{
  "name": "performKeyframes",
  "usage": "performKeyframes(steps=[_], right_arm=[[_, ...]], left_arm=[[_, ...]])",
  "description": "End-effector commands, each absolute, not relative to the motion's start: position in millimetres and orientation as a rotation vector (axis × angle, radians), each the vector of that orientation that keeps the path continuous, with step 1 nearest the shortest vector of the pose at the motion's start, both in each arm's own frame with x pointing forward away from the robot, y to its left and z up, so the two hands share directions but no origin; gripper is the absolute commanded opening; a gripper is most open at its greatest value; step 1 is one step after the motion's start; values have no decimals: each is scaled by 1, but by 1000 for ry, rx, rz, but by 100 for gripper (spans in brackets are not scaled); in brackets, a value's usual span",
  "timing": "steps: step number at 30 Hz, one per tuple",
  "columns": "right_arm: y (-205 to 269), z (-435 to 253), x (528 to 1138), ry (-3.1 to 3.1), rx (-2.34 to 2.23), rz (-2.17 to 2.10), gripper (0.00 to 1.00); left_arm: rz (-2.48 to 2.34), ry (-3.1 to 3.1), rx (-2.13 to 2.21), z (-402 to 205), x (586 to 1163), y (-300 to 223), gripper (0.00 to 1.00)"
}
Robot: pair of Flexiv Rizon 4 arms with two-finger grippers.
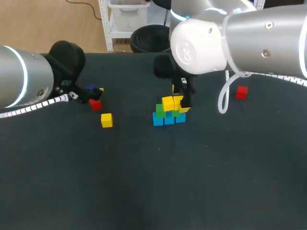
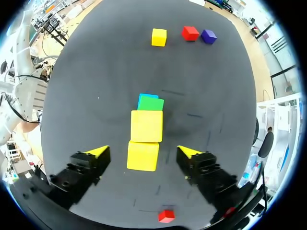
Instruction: Place the blue cubes, place green cubes on the blue cubes, place the yellow cubes on the green cubes, then place the red cubes on the yellow cubes, and place purple cube on the red cubes.
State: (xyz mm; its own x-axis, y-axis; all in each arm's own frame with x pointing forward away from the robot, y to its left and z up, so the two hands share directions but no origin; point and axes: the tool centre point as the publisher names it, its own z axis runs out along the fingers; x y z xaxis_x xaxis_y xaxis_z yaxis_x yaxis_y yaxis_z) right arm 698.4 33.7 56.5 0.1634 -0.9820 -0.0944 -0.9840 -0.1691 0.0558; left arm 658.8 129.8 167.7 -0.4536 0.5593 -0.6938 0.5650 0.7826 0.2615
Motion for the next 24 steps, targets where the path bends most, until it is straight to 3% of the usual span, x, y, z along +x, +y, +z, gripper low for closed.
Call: performKeyframes(steps=[1,24], right_arm=[[29,70,695,1992,-2334,175,100],[13,160,703,1679,-1959,44,100]], left_arm=[[-7,2148,828,167,659,129,100],[-7,2148,828,167,659,129,100]])
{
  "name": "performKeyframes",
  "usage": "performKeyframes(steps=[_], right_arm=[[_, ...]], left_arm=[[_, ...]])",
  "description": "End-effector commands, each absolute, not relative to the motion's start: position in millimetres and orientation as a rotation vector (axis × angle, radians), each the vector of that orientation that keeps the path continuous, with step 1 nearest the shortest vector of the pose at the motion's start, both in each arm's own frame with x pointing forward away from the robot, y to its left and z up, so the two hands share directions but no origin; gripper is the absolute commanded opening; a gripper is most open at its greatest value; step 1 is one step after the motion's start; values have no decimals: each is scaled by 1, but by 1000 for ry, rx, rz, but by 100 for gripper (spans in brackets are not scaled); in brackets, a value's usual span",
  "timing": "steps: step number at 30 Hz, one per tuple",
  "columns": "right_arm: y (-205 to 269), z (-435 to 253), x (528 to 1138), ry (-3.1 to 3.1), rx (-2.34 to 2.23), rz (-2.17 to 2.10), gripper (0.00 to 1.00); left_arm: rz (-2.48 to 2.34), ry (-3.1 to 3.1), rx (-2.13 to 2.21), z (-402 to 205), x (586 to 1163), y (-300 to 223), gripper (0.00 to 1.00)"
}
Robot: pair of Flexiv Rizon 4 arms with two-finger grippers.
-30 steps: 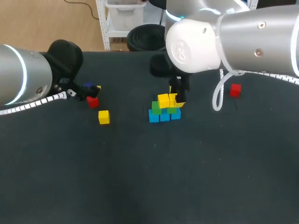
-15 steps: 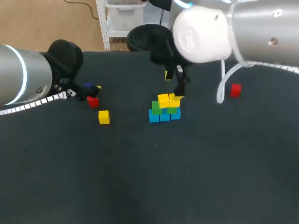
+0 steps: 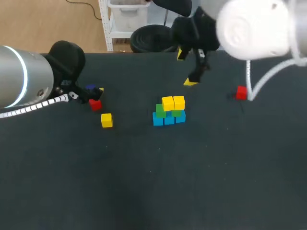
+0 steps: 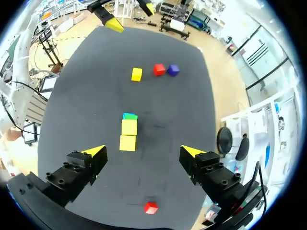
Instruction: Place the blue cubes, place green cubes on the blue cubes, place the yellow cubes on the green cubes, then place the red cubes on the yellow cubes, and place purple cube on the red cubes.
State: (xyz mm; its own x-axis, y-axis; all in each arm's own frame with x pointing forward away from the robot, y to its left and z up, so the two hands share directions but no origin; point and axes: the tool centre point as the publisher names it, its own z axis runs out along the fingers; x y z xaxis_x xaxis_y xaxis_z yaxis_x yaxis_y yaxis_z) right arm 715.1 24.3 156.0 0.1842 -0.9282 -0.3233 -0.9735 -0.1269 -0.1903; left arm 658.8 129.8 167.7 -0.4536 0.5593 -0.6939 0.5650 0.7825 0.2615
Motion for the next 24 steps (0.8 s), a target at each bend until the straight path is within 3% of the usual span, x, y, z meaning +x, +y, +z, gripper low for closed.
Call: performKeyframes(steps=[1,13,24], right_arm=[[11,165,704,1661,-1949,28,100],[-46,198,696,1696,-1813,-101,100],[-102,178,680,1889,-1653,-125,100]], left_arm=[[-7,2148,828,167,659,129,100],[-7,2148,828,167,659,129,100],[-7,2148,828,167,659,129,100]])
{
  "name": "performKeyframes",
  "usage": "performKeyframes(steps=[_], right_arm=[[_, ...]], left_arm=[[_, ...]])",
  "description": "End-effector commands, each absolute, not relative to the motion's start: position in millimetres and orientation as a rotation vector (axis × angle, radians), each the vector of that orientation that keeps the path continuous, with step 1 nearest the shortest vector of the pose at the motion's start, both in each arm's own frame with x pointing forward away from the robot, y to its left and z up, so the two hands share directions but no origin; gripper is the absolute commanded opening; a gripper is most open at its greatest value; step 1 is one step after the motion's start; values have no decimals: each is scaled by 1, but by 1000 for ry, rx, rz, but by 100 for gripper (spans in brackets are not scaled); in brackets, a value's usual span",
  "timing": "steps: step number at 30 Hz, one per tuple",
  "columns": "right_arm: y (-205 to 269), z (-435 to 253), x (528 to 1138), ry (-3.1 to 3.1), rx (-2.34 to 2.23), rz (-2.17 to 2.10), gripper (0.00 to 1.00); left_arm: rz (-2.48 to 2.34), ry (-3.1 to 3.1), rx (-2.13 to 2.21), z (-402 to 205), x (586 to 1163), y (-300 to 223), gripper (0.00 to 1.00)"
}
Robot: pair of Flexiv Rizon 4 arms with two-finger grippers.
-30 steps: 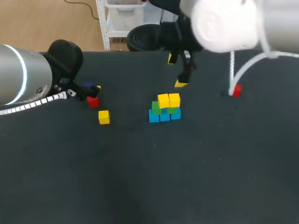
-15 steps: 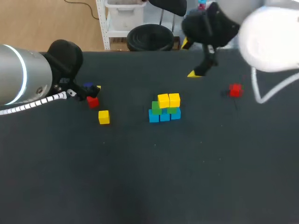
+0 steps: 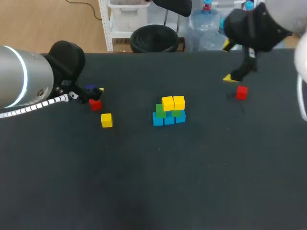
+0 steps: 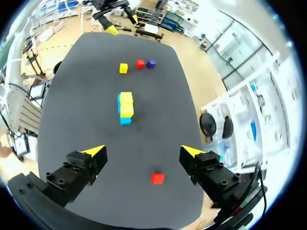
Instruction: Place the blue cubes, place green cubes on the blue cubes, place the yellow cubes on the green cubes, then place the red cubes on the yellow cubes, and place purple cube on the red cubes.
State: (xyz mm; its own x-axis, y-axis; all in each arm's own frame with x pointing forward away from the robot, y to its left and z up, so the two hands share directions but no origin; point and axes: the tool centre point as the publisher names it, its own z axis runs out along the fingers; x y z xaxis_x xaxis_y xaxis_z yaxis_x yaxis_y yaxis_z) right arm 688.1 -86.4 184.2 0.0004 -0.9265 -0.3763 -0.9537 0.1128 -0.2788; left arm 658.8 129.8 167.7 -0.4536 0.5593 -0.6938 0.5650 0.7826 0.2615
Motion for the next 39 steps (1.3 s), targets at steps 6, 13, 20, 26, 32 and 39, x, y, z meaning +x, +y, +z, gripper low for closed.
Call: performKeyframes(steps=[6,13,20,26,32,39], right_arm=[[-111,166,681,1940,-1660,-117,100],[-96,169,683,1929,-1807,-197,100],[-96,169,683,1929,-1807,-197,100],[-96,169,683,1929,-1807,-197,100],[-80,170,702,1910,-1533,17,100],[-80,168,725,1867,-1156,75,100]], left_arm=[[-7,2148,828,167,659,129,100],[-7,2148,828,167,659,129,100],[-7,2148,828,167,659,129,100],[-7,2148,828,167,659,129,100],[-7,2148,828,167,659,129,100],[-7,2148,828,167,659,129,100]])
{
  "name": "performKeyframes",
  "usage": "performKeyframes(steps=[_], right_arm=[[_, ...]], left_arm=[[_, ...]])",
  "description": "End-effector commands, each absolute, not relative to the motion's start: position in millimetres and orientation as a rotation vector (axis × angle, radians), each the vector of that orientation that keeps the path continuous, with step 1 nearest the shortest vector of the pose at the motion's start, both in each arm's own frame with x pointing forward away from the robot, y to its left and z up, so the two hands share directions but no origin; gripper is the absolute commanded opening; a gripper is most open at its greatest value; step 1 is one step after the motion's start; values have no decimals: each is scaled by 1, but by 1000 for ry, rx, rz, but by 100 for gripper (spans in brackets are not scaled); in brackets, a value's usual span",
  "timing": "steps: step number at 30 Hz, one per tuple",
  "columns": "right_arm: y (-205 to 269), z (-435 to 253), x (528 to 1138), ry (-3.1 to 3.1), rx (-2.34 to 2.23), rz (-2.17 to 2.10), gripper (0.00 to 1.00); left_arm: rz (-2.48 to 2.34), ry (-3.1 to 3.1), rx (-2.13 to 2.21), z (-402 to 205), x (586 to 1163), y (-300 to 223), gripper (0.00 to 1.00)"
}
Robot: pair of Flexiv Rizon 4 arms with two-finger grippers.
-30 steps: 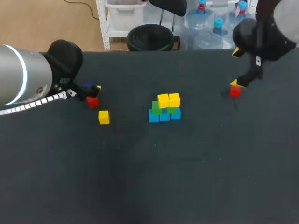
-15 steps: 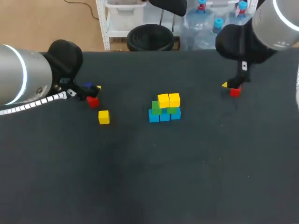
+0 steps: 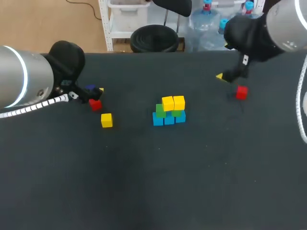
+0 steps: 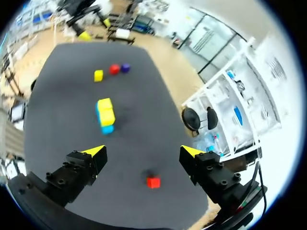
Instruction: Place the blue cubes, place green cubes on the blue cubes, place the yellow cubes on the green cubes, then place the red cubes on the yellow cubes, and place purple cube on the red cubes.
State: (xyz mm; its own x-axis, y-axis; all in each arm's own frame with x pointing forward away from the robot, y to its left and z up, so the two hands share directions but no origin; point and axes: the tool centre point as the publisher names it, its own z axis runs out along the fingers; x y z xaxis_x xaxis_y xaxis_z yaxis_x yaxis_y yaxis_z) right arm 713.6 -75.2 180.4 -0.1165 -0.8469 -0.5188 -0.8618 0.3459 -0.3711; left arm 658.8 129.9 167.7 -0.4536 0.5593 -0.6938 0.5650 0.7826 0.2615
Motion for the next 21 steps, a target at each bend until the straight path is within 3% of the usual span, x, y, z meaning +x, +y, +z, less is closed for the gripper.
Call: performKeyframes(steps=[1,14,21], right_arm=[[-84,169,730,1865,-1118,30,100],[-164,190,758,1871,-740,-44,100],[-168,192,759,1868,-724,-38,100]], left_arm=[[-7,2148,828,167,659,129,100],[-7,2148,828,167,659,129,100],[-7,2148,828,167,659,129,100]])
